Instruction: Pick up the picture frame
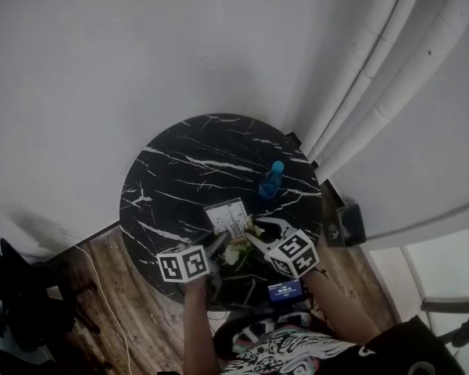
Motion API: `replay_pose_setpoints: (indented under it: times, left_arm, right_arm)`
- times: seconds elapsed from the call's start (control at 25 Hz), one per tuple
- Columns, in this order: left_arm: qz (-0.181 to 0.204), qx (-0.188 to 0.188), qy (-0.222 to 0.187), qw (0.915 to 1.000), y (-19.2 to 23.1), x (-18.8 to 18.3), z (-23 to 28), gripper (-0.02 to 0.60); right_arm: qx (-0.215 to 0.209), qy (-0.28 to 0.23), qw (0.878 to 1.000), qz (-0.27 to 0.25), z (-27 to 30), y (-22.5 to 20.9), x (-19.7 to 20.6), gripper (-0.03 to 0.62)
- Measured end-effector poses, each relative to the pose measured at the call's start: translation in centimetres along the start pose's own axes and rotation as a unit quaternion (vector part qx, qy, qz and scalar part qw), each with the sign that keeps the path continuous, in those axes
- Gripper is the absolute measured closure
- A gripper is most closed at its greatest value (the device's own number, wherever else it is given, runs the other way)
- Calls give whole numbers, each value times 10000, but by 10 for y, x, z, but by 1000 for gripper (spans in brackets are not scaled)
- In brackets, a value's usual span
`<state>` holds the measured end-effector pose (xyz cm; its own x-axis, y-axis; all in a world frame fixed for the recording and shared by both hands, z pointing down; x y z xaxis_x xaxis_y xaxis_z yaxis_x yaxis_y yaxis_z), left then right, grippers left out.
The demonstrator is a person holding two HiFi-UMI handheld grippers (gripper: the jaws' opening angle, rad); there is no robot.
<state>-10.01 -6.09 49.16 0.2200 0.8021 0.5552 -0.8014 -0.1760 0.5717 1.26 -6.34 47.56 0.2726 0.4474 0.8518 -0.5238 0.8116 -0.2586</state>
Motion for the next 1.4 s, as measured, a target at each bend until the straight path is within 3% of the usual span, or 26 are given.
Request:
replay_pose_setpoints:
  times: [0.32,1.4]
  left_arm:
    - [-27,96,-54,9999,-5,6,-5,411]
    - [19,184,49,9998,-20,25,-2,412]
  right_arm:
    - [25,-165,9999,-25,-9,7,2,456]
    - [193,-15,9998,-32,-29,11,16,461]
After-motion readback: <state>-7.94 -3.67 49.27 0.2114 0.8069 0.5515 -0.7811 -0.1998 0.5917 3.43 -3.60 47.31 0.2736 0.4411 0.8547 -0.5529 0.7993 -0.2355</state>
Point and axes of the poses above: the fingertips, and each gripper's own axes: z forward along the fingers, y to its left, x out of its underside, the point moved 3 cm from there along -z, backward along the fingers, and after that the axes turned 11 degrees about -x, right-handed, at the moved point
